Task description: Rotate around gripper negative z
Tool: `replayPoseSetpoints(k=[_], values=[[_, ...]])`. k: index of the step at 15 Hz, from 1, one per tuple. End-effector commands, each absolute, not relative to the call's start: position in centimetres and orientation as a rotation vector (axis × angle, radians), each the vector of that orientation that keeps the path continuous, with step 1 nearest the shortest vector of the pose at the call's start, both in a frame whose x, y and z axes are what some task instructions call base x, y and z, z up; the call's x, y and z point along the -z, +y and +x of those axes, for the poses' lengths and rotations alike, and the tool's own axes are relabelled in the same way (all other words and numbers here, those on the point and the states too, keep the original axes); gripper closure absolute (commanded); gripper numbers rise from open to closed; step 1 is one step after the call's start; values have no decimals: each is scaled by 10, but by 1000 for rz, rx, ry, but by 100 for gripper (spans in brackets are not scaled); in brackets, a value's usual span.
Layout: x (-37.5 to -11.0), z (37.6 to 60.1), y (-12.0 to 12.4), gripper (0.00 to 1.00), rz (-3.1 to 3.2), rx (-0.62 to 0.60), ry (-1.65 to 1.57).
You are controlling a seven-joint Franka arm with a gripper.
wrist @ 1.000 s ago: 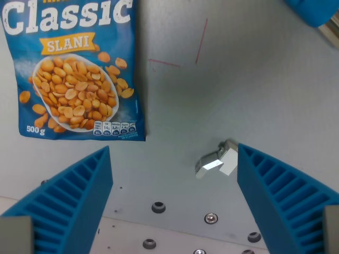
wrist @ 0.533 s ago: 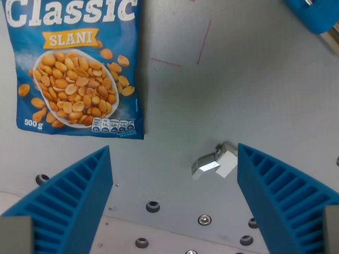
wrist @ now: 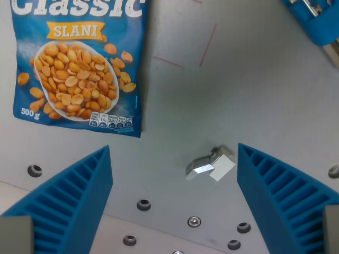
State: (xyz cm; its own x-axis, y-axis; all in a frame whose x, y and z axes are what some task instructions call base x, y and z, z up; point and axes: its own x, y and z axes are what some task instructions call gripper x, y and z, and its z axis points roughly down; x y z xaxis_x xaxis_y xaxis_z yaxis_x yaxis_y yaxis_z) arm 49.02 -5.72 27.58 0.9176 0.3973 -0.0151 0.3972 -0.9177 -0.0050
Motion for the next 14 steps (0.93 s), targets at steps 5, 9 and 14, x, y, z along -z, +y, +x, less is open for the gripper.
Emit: replayPoseSetpoints(k=[5,9,14], values=[[-277,490,-58,0,-2991,-19,-953],[-277,490,-58,0,-2964,-19,-1032],[-277,490,-58,0,-2928,-18,-1130]])
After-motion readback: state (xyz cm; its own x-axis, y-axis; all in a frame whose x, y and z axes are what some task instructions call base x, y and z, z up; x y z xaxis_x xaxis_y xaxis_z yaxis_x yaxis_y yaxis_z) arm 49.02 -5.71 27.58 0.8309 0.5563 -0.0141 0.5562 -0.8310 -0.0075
